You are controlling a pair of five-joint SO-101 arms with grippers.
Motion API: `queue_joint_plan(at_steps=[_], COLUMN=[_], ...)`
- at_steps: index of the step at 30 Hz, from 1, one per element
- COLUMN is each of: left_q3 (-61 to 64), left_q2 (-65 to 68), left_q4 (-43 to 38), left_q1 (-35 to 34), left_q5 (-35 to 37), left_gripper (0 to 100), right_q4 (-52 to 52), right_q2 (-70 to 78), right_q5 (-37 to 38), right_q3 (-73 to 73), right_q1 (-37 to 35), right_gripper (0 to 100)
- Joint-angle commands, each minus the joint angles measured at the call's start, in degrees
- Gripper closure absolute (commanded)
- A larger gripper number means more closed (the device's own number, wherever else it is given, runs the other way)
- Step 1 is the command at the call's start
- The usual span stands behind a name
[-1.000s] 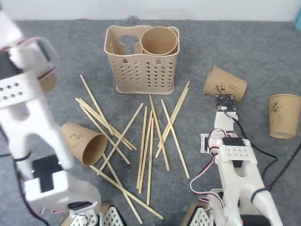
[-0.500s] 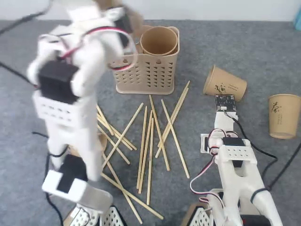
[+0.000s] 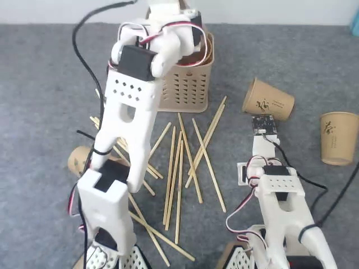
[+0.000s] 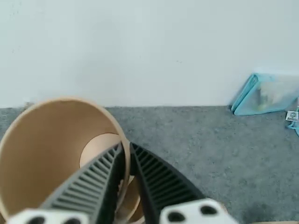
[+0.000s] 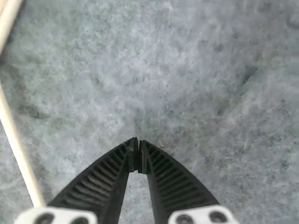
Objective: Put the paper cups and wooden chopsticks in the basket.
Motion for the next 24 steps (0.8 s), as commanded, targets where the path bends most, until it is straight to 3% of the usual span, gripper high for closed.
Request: queue_joint_plan(at_steps=[1, 16, 24], left_q3=[-2.8, -3.3, -9.0], left_q2=[0.1, 0.9, -0.3], left_q4=[0.7, 6.9, 13.0], left_q1=[1.2, 1.4, 1.7], left_q5=[-3.5, -12.7, -13.3], left_gripper=[99, 99, 90], right_q4=[-1.3, -1.5, -1.5], right_q2=[-1.9, -1.7, -1.7], right_q5=[1.0, 1.0, 1.0], right_q3=[-0.4, -0.4, -0.4], right_q1=[-0.3, -0.3, -0.3], right_gripper=[99.1, 99.1, 99.1])
